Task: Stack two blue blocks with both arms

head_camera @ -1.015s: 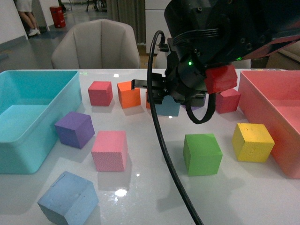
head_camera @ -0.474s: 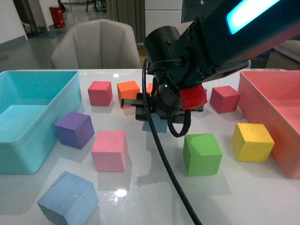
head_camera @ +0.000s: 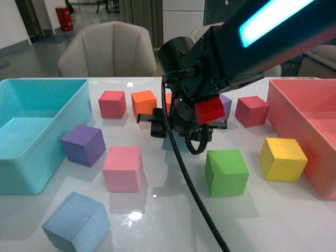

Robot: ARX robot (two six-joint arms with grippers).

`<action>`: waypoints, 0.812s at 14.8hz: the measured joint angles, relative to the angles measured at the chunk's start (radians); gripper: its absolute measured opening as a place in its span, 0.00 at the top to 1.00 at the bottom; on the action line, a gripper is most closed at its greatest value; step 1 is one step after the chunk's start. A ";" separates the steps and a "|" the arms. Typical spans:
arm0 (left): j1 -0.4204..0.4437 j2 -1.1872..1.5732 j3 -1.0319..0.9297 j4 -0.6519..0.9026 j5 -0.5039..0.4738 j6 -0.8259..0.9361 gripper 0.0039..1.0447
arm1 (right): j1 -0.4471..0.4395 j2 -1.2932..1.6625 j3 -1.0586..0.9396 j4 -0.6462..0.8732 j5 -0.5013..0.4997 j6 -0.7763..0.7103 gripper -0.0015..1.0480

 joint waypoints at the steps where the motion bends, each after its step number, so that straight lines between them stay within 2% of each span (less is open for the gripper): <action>1: 0.000 0.000 0.000 0.000 0.000 0.000 0.06 | 0.000 0.002 0.002 -0.011 0.004 0.003 0.35; 4: 0.000 0.000 0.000 0.000 0.000 0.000 0.06 | -0.001 0.005 0.014 -0.009 0.006 0.003 0.04; 8: 0.000 0.000 0.000 0.000 0.000 0.000 0.06 | -0.006 -0.058 -0.060 0.050 0.014 0.003 0.06; 12: 0.000 0.000 0.000 0.000 0.000 0.000 0.06 | -0.035 -0.302 -0.274 0.224 -0.026 0.003 0.06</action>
